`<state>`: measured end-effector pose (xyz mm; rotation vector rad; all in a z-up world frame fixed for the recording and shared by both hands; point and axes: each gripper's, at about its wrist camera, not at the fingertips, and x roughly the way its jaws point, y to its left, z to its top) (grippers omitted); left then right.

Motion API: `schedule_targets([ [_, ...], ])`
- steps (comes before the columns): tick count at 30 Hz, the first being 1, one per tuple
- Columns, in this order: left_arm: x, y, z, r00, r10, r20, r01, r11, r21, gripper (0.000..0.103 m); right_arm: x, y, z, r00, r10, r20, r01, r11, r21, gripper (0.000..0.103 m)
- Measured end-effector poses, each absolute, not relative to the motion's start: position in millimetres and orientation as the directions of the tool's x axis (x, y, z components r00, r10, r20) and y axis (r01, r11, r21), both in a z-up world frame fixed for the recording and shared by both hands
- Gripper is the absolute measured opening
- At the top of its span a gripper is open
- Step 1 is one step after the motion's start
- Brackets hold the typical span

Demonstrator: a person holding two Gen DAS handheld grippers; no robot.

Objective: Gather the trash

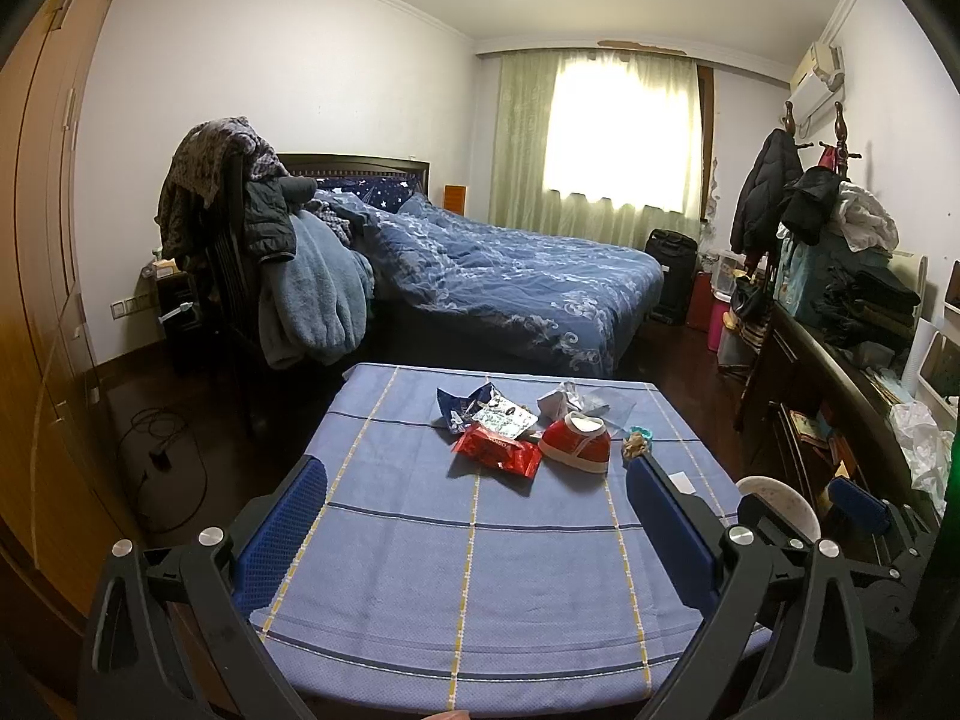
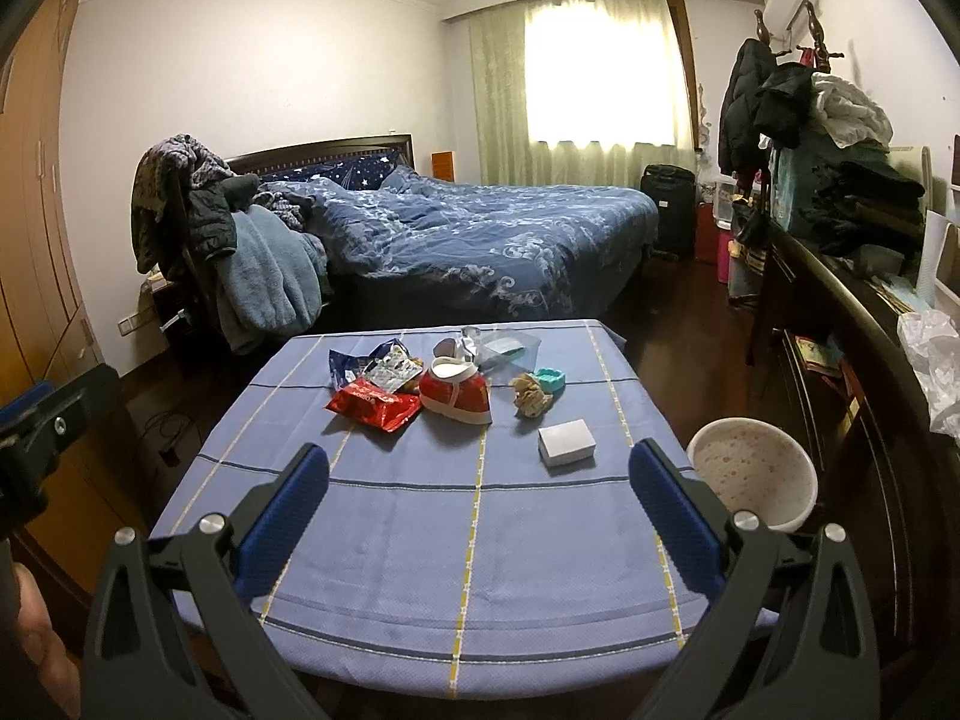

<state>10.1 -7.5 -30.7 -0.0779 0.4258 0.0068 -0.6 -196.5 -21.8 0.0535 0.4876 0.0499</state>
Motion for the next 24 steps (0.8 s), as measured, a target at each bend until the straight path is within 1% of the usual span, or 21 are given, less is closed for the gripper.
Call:
schedule_targets([
  [12,9.9,-9.5,-32.0,0.909,-0.01,-0.416,-0.023,0.997,-0.074,0.099,-1.0,-197.7,-22.5,0.882,0.062,-0.468,-0.035,0.997,0.065,0.1],
  [24,19.0,-15.1,-31.7,0.897,-0.02,-0.442,-0.014,0.997,-0.074,0.099,6.9,-203.9,-37.8,0.865,0.059,-0.498,-0.024,0.997,0.077,0.1],
])
